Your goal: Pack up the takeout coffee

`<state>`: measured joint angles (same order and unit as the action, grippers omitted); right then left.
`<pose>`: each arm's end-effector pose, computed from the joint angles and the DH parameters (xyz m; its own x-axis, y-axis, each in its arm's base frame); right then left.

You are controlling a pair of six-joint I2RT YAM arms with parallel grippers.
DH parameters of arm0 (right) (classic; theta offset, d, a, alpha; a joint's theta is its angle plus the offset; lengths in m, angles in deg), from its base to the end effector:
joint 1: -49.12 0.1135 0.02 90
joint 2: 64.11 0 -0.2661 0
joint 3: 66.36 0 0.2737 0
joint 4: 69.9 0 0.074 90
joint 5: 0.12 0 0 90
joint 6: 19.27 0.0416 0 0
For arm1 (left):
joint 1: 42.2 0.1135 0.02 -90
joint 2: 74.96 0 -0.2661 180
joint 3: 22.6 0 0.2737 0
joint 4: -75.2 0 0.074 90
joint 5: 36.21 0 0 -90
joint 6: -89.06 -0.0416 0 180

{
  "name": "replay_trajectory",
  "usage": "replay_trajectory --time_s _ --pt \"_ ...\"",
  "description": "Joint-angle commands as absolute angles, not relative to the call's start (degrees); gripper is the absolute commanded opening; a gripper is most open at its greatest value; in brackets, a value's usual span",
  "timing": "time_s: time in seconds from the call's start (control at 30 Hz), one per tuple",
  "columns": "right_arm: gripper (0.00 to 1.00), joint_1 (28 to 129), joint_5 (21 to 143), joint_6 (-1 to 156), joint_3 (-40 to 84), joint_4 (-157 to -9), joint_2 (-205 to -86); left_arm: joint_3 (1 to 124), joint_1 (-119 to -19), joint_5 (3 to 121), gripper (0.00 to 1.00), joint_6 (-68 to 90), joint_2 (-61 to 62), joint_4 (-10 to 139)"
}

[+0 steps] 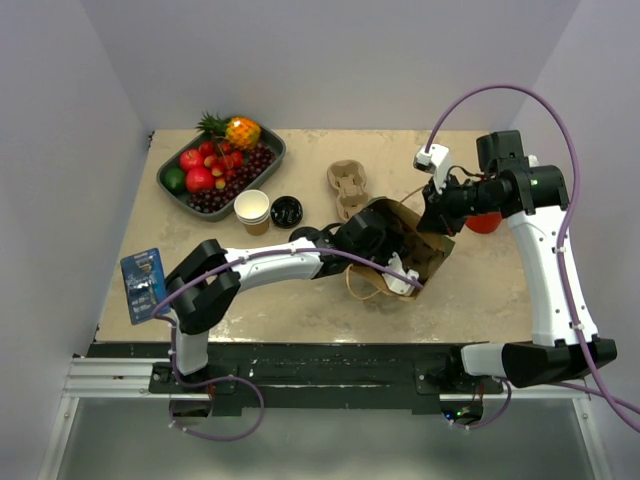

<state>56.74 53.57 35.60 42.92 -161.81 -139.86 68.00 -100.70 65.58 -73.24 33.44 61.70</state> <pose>0.2336 0.0561 0.4310 -0.4517 -0.5283 -0.7189 -0.8247 0.5546 0.1107 0.2345 -0.3989 0.2227 0.7995 0.4801 -0.3609 0.5401 -0.3117 0.7817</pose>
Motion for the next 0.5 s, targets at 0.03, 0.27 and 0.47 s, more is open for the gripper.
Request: replay_trajectory --time_s 0.03,0.27,0.47 --pt "0.00 56.9 49.7 35.9 42.9 -165.4 -138.9 70.6 -100.3 65.5 0.00 -73.1 36.0 66.7" --pt "0.00 56.9 47.1 36.0 41.6 -165.4 -137.9 75.0 -100.3 61.1 0.00 -72.7 41.4 70.8" --pt "0.00 56.9 46.8 36.6 41.8 -165.4 -138.2 74.7 -100.3 58.2 0.00 -72.8 43.1 77.4"
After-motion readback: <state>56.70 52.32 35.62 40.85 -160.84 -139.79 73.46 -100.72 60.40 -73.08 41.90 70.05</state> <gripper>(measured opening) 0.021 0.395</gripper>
